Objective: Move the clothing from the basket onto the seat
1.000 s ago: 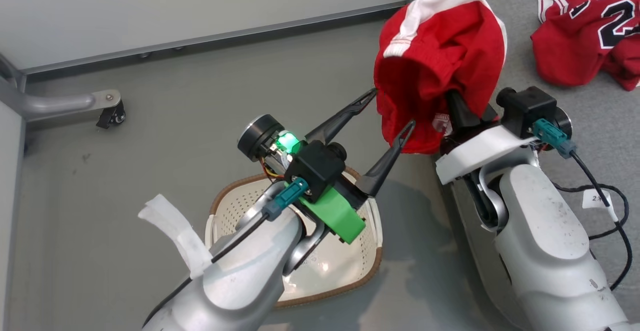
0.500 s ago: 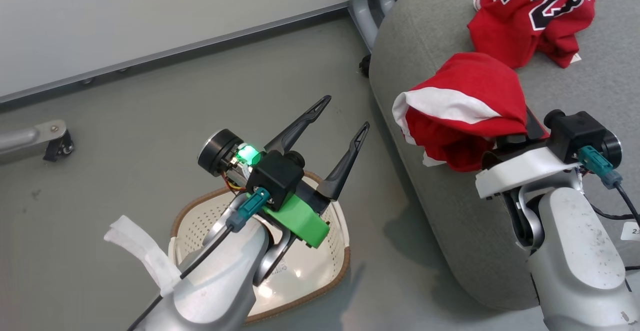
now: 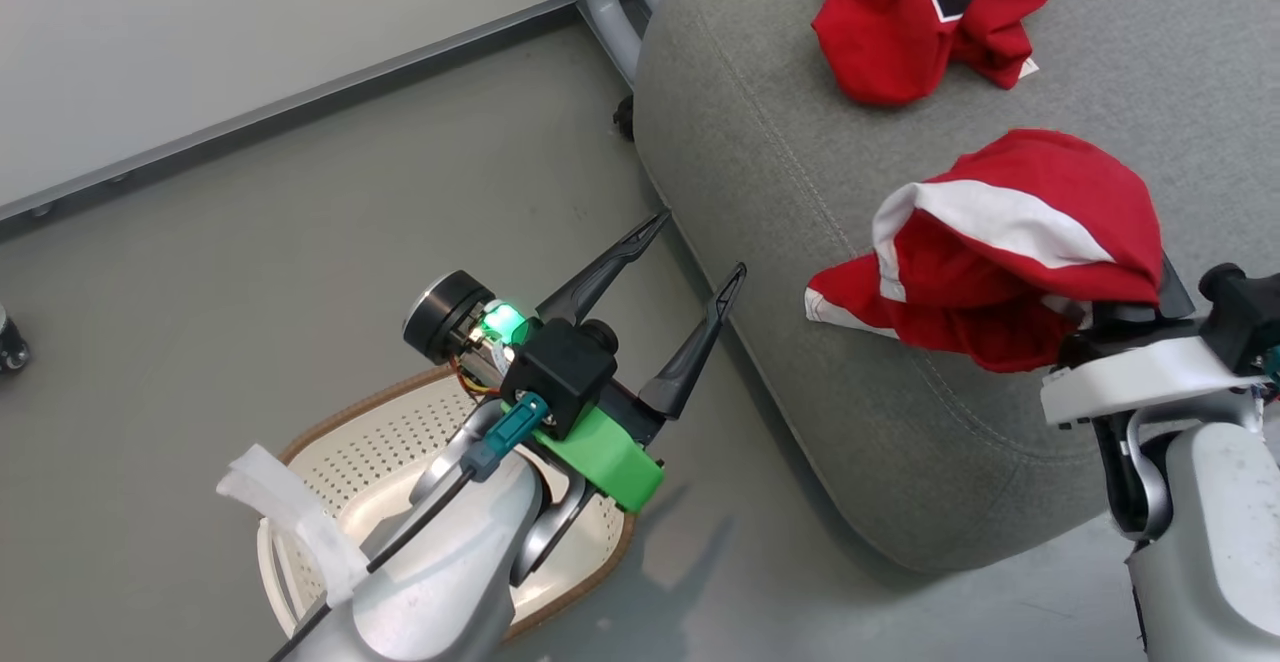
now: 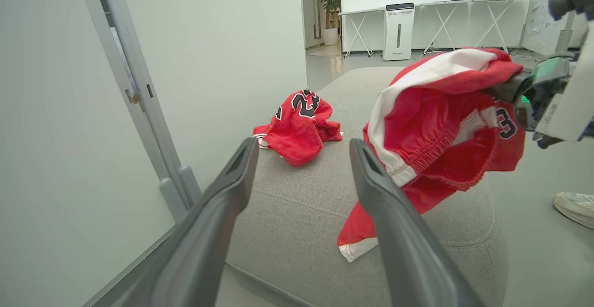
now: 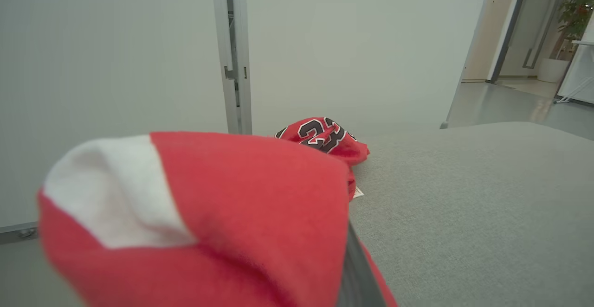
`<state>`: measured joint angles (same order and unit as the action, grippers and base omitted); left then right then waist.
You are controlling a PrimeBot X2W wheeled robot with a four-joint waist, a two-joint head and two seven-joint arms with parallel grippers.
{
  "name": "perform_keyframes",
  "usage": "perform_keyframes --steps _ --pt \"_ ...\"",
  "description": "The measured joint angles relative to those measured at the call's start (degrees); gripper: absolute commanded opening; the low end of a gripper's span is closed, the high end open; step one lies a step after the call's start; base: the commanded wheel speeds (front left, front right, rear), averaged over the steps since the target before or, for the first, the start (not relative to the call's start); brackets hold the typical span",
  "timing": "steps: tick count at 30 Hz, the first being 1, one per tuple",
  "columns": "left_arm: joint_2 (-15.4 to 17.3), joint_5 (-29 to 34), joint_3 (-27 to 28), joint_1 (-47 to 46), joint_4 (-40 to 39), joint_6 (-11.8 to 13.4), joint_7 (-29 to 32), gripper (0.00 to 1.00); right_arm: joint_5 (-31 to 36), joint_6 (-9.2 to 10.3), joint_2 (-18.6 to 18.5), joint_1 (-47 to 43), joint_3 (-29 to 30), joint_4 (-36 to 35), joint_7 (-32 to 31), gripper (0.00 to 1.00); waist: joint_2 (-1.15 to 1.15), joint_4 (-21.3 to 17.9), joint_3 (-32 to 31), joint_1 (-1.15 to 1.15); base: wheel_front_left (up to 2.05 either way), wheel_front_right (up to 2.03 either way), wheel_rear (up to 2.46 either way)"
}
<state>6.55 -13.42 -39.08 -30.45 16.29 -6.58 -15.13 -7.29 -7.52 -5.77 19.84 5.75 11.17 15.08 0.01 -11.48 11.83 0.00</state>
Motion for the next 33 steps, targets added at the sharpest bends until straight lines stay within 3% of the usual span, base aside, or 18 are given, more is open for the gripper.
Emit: perform_keyframes --steps 17,27,33 --pt "0.21 0.73 0.33 0.13 -0.51 -0.49 0.00 1.00 -0.48 0.00 1.27 -2.77 4.48 -4.30 0.00 0.00 0.00 -2.61 3.20 0.00 0.00 0.00 0.00" --pt "1.43 1.53 1.54 -1.90 -1.40 -0.56 0.00 1.00 -0.47 0.00 1.16 11.16 6.55 -5.95 0.01 0.00 0.00 -1.78 7.95 0.00 0.00 0.00 0.00" --pt "2.22 2.33 1.62 -4.56 -1.99 -0.73 0.00 1.00 0.64 0.00 -1.51 23.34 7.94 -4.76 0.00 0.00 0.00 -0.71 12.75 0.00 0.00 0.00 0.00"
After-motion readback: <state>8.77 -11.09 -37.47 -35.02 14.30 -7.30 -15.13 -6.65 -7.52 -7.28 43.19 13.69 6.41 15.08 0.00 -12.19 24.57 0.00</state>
